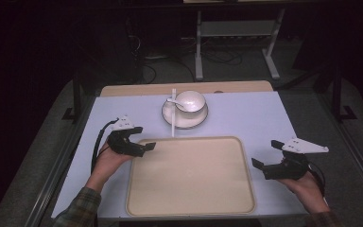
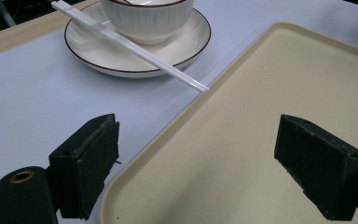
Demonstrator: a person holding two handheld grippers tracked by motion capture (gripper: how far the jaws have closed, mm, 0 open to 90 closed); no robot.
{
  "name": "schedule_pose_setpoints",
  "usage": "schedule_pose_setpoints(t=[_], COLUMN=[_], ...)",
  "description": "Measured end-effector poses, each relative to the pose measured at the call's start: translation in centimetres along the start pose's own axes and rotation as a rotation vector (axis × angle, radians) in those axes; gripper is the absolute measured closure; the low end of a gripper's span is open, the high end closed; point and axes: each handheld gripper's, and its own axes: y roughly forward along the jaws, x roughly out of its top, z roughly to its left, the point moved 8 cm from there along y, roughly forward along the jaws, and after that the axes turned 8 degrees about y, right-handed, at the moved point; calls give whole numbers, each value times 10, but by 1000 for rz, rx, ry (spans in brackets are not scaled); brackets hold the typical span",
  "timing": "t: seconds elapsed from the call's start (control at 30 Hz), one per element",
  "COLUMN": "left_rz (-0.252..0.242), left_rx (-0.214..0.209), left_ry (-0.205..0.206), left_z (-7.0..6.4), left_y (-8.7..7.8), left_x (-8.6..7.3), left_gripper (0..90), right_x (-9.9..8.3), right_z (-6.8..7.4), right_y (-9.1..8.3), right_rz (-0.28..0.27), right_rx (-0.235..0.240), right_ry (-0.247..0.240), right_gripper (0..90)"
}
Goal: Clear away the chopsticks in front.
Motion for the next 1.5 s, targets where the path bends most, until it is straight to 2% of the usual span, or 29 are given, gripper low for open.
schedule_pose_setpoints(t=[0.23, 0.47, 0.63, 0.8, 0.9, 0.93, 0.97, 1.03, 1.07, 1.17, 1.27, 1.4, 1.5], left_rz=[-8, 6, 22, 16, 16, 14, 22, 23, 22, 30, 30, 21, 33], left_rx=[10, 16, 8, 6, 23, 23, 36, 40, 65, 80, 76, 88, 90], left_ry=[-9, -2, -15, -17, -5, -3, -5, -4, -1, -17, -32, -45, -66], left_z=[12, 23, 32, 42, 48, 50, 54, 56, 61, 68, 72, 79, 86], left_y=[9, 21, 30, 37, 42, 44, 48, 50, 55, 60, 63, 68, 76], left_x=[6, 7, 5, 12, 16, 17, 19, 20, 22, 21, 21, 23, 23], left_gripper=[136, 142, 179, 239, 349, 349, 397, 437, 457, 501, 542, 631, 685], right_x=[0, -1, -2, -1, -1, -1, -2, -1, -1, -2, -2, -2, -2], right_z=[-1, -2, -1, -3, -3, -3, -3, -2, -2, -2, -2, -2, -2], right_y=[-1, 0, -1, -2, -2, -2, -2, -2, -2, -3, -3, -3, -4], right_rz=[-1, 2, 1, -5, -4, -4, -2, -3, -4, -3, -4, -6, -6], right_rx=[-3, 1, 9, 12, 4, 4, 1, 0, -1, -1, 1, 2, 2], right_ry=[5, 6, 9, 15, 15, 15, 17, 15, 15, 14, 14, 18, 20], right_gripper=[0, 0, 0, 0, 0, 0, 0, 0, 0, 0, 0, 0, 0])
